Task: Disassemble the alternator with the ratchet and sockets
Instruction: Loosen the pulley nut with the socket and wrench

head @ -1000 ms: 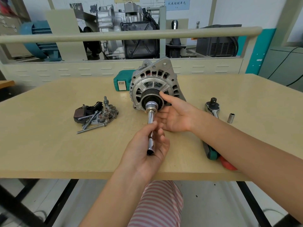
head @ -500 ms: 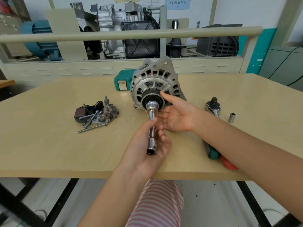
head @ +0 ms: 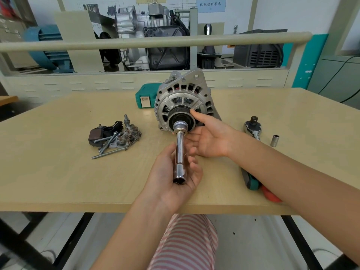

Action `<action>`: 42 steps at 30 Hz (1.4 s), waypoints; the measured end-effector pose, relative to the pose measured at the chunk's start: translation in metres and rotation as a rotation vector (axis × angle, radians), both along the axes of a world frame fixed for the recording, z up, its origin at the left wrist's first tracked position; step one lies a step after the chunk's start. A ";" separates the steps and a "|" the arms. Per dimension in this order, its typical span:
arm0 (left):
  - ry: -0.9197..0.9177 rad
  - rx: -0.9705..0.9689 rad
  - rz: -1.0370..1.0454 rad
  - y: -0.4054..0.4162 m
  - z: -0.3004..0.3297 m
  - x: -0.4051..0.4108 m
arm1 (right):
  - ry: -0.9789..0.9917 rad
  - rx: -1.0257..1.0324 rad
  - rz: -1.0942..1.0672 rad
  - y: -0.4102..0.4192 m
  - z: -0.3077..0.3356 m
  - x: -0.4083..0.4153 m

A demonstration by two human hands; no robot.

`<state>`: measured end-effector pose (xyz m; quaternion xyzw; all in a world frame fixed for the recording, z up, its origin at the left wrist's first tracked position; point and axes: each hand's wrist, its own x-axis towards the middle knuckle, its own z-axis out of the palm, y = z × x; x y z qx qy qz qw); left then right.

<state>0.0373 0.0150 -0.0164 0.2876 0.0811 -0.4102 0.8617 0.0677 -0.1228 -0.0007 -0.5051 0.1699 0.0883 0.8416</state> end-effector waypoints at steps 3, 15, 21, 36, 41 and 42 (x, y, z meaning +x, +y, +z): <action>-0.023 0.021 0.015 -0.001 0.001 -0.001 | -0.001 -0.032 -0.019 0.000 -0.001 0.001; -0.015 0.021 -0.040 0.002 0.001 0.000 | -0.003 0.037 0.023 0.002 0.003 -0.004; -0.028 0.038 -0.009 0.001 0.001 -0.001 | 0.003 -0.044 0.006 0.001 0.000 0.000; -0.009 0.020 0.010 -0.001 0.001 -0.001 | -0.003 0.015 0.017 0.002 0.001 -0.002; -0.051 0.047 0.028 -0.002 0.000 -0.002 | -0.002 0.003 0.018 0.001 0.000 -0.001; -0.053 0.047 0.042 -0.003 -0.001 -0.002 | -0.002 0.000 0.021 0.001 0.000 -0.001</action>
